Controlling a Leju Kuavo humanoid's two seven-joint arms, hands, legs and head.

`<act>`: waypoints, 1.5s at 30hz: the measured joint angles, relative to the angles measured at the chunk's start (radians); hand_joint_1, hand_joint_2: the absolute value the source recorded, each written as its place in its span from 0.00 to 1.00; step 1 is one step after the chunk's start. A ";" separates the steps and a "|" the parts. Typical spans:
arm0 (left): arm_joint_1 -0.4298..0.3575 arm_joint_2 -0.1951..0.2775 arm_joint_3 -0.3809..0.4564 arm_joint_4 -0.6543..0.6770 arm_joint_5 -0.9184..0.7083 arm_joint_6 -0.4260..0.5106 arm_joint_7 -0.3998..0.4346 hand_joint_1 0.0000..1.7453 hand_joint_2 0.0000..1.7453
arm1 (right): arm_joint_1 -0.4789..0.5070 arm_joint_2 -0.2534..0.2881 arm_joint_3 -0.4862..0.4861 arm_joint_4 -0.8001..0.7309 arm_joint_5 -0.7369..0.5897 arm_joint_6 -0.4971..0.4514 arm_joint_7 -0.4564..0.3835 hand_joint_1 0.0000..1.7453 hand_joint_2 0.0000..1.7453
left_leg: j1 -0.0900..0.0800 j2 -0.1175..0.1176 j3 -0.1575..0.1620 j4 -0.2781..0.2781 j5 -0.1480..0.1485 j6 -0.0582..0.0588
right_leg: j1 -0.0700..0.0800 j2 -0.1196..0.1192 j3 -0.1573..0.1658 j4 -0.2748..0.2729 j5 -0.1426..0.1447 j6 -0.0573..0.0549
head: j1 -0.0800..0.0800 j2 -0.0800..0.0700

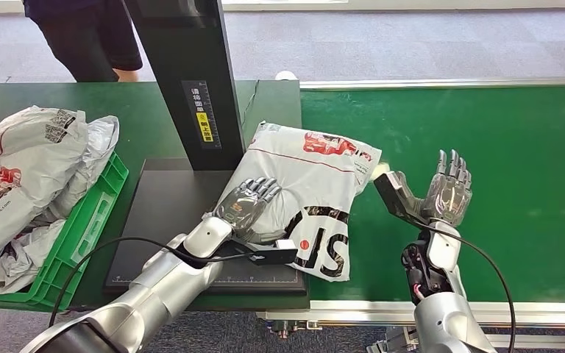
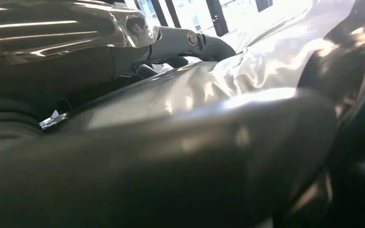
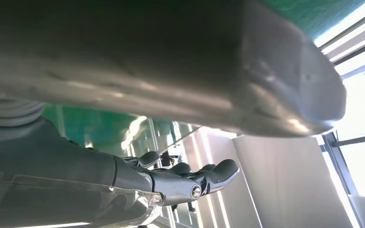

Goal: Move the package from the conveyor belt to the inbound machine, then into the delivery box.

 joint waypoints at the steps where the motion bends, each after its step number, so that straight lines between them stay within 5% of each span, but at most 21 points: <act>1: 0.001 0.000 0.000 0.001 0.004 0.001 0.001 0.00 1.00 | 0.000 0.001 0.001 0.000 -0.002 0.000 -0.004 0.00 0.00 | 0.000 0.000 0.001 0.000 0.000 0.000 | 0.000 0.000 0.001 0.000 0.000 0.000 | 0.000 0.000; 14: 0.013 0.001 0.002 0.003 0.024 0.016 0.003 0.00 1.00 | 0.000 0.010 0.005 0.000 -0.017 0.000 -0.037 0.00 0.00 | 0.000 0.000 0.006 0.000 0.000 0.000 | 0.000 0.000 0.006 0.000 0.000 0.000 | 0.000 0.000; 18: 0.013 -0.001 0.002 0.003 0.024 0.015 0.007 0.96 1.00 | -0.003 0.011 0.009 0.000 -0.017 0.000 -0.038 0.00 0.00 | 0.000 0.000 0.006 0.000 0.000 0.000 | 0.000 0.000 0.008 0.000 0.000 0.000 | 0.000 0.000; 19: 0.013 -0.001 0.002 0.004 0.024 0.015 0.007 0.99 1.00 | -0.005 0.012 0.010 0.000 -0.017 0.000 -0.038 0.00 0.00 | 0.000 0.000 0.007 0.000 0.000 0.000 | 0.000 0.000 0.008 0.000 0.000 0.000 | 0.000 0.000; 32: 0.016 -0.001 0.019 0.004 0.071 0.065 -0.025 1.00 1.00 | -0.011 0.023 0.027 0.000 -0.020 0.000 -0.045 0.00 0.00 | 0.000 0.000 0.010 0.000 0.000 0.000 | 0.000 0.000 0.011 0.000 0.000 0.001 | 0.000 0.000; 45: 0.090 -0.020 0.067 -0.056 0.211 0.080 -0.245 1.00 1.00 | -0.011 0.029 0.035 -0.002 -0.023 0.000 -0.039 0.00 0.00 | 0.000 -0.002 0.009 0.000 0.000 0.001 | -0.001 -0.003 0.010 0.000 0.000 0.001 | 0.000 0.000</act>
